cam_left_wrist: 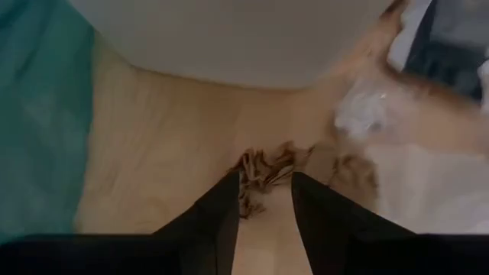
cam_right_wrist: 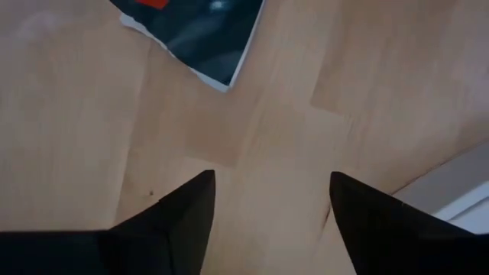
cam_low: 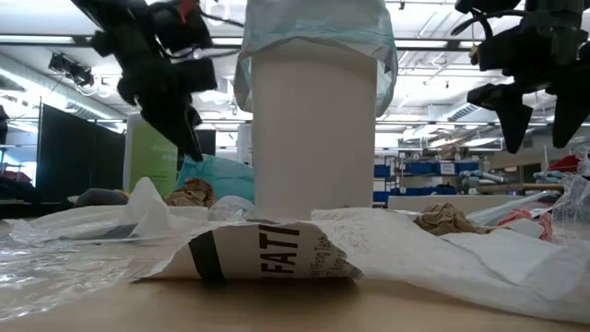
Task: Place trash/remove bag and relplace
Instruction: Put the brown paper into the white trash bin, then put the white napkin into the white trash bin
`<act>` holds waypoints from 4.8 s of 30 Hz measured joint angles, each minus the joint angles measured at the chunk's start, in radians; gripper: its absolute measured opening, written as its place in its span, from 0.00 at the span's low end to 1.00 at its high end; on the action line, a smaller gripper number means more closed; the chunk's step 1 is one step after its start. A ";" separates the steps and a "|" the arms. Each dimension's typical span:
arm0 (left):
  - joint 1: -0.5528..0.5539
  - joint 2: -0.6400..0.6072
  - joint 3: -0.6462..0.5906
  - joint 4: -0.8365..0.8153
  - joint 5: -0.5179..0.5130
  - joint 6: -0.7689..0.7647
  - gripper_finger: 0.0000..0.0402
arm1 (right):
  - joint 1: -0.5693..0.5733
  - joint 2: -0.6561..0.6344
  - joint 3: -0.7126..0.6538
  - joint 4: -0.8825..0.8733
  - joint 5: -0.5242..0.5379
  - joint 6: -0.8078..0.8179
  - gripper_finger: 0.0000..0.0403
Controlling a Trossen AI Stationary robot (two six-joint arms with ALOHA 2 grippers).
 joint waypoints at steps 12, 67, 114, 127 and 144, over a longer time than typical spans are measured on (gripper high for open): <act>0.000 0.219 0.000 0.119 0.011 0.052 0.33 | 0.000 0.000 0.000 0.001 0.000 0.044 0.60; 0.000 0.187 1.106 -0.363 -0.325 0.060 0.01 | 0.000 0.000 0.000 0.110 0.227 0.050 0.56; -0.215 -0.072 0.400 -0.611 -0.199 -0.585 0.39 | 0.000 0.000 0.001 0.128 0.322 0.050 0.59; -0.347 -0.014 0.091 -0.281 -0.174 -0.820 0.39 | 0.000 0.000 0.001 0.128 0.317 0.051 0.59; -0.451 0.255 0.074 -0.097 -0.297 -0.831 0.39 | 0.000 0.000 0.001 0.128 0.310 0.052 0.59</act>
